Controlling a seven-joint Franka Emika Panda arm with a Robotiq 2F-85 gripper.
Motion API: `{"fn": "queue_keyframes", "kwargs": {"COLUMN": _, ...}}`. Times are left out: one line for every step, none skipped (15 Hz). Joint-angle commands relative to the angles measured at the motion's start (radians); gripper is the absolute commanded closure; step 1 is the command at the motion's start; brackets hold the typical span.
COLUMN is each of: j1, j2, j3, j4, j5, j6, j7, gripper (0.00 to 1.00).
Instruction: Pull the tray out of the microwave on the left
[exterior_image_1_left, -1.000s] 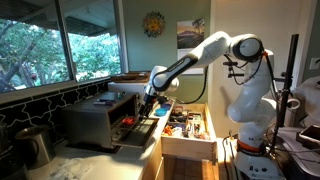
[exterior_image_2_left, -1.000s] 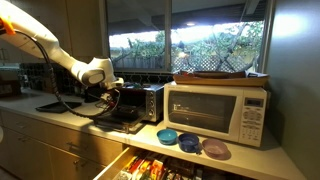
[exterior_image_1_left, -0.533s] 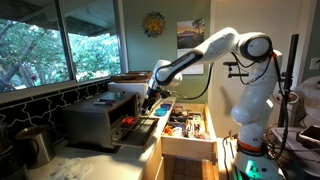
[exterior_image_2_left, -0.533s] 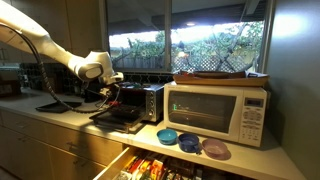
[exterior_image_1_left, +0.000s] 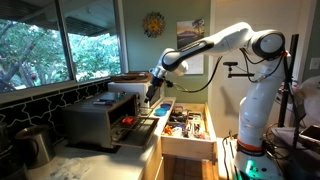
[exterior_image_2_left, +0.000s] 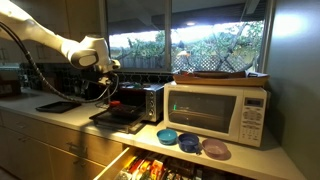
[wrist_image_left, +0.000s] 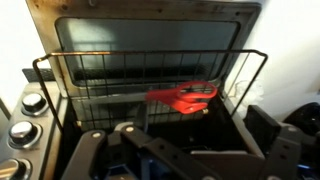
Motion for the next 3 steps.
{"fn": "queue_keyframes", "kwargs": {"j1": 0.135, "j2": -0.020, "j3": -0.122, "j4": -0.007, "j5": -0.009, "j6": 0.005, "j7": -0.027, "gripper": 0.00}}
{"fn": "queue_keyframes", "kwargs": {"j1": 0.163, "j2": -0.037, "j3": -0.146, "j4": -0.009, "j5": -0.006, "j6": 0.004, "j7": -0.037, "gripper": 0.00}}
{"fn": "queue_keyframes", "kwargs": {"j1": 0.173, "j2": -0.041, "j3": -0.155, "j4": -0.009, "j5": -0.012, "j6": 0.003, "j7": -0.030, "gripper": 0.00}}
